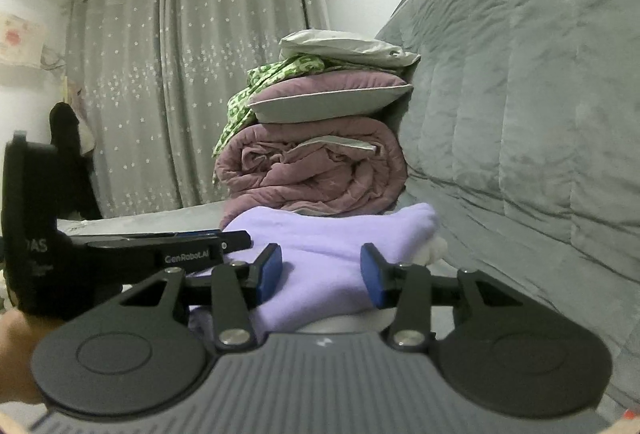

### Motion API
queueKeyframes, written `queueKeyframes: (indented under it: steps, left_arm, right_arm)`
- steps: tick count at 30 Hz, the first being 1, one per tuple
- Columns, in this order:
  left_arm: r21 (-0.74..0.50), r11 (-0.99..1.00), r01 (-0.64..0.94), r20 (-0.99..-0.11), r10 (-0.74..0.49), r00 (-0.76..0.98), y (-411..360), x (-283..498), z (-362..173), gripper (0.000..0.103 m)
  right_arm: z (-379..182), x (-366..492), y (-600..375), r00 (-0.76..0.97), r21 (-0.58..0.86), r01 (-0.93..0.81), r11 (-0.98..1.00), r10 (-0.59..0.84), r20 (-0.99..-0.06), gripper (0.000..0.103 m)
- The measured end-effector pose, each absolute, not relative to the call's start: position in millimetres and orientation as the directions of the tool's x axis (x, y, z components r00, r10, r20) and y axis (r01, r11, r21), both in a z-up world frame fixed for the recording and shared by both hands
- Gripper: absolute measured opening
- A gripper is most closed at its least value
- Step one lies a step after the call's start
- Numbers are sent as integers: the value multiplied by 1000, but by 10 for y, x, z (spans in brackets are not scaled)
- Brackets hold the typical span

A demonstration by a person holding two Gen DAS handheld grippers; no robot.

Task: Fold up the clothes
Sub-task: 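Carry the folded shirt with both grippers onto the stack of folded clothes, then open both grippers and release the shirt on the stack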

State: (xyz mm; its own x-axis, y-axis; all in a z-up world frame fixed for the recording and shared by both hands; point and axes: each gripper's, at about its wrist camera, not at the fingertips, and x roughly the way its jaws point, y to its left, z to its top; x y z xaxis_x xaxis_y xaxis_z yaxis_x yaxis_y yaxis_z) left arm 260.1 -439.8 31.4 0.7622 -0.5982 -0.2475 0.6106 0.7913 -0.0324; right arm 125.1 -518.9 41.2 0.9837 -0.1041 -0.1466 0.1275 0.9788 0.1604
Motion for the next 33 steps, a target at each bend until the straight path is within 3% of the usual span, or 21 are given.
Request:
queueKeyframes:
  steps: [5, 9, 18, 23, 33]
  left_arm:
    - [-42, 805, 591, -255, -581, 773, -4326, 2522, 413, 31]
    - [-52, 832, 552, -273, -544, 793, -4195, 2352, 506, 45]
    - [-13, 880, 476, -339, -451, 825, -3863, 1830, 568, 67]
    - [5, 885, 465, -384, -428, 818, -3757, 1622, 572, 80]
    - [42, 893, 448, -474, -377, 796, -3542, 1161, 671, 89]
  right_arm:
    - [524, 1181, -5174, 984, 194, 128, 973, -100, -146, 53]
    - [613, 1104, -5151, 981, 225, 142, 964, -106, -164, 60]
    - [649, 843, -5119, 972, 373, 163, 914, -84, -220, 73]
    - [659, 687, -4991, 960, 351, 203, 914, -114, -257, 78]
    - [841, 313, -4671, 923, 282, 249, 927, -139, -358, 87]
